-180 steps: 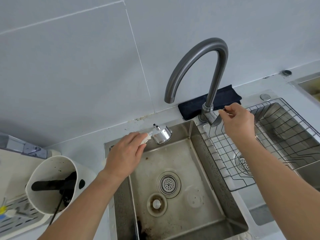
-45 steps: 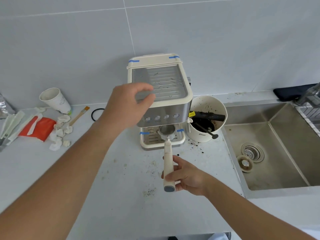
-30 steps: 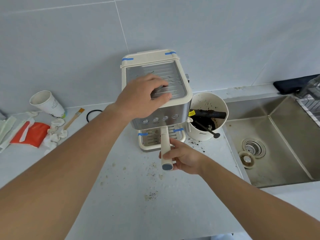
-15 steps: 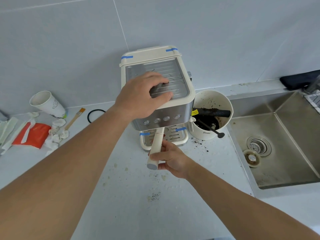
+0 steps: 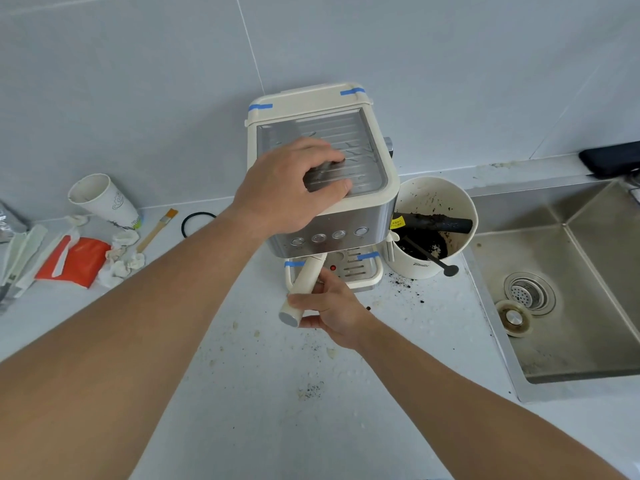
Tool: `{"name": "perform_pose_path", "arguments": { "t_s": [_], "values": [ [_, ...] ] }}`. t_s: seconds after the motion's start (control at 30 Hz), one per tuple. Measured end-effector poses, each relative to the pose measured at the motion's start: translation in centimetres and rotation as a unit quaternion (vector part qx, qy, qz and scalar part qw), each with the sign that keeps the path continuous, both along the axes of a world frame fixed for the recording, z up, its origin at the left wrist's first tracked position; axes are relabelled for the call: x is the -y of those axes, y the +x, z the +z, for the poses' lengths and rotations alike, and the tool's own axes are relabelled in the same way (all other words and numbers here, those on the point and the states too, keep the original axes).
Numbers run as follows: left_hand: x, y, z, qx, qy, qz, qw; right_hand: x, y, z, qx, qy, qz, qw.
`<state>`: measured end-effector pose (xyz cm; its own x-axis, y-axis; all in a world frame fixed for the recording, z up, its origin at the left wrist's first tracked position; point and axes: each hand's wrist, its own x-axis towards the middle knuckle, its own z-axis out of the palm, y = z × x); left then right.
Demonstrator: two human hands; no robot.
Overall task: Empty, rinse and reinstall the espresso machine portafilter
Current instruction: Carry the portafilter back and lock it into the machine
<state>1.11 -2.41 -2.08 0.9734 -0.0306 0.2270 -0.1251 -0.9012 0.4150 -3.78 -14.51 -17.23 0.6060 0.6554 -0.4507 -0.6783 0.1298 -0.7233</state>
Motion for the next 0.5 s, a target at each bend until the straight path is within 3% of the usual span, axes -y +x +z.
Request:
{"name": "perform_pose_path", "arguments": {
  "t_s": [0.5],
  "values": [
    [-0.2, 0.2, -0.3, 0.003, -0.015, 0.007, 1.0, -5.5, -1.7, 0.8, -0.048, 0.033, -0.124, 0.991]
  ]
}}
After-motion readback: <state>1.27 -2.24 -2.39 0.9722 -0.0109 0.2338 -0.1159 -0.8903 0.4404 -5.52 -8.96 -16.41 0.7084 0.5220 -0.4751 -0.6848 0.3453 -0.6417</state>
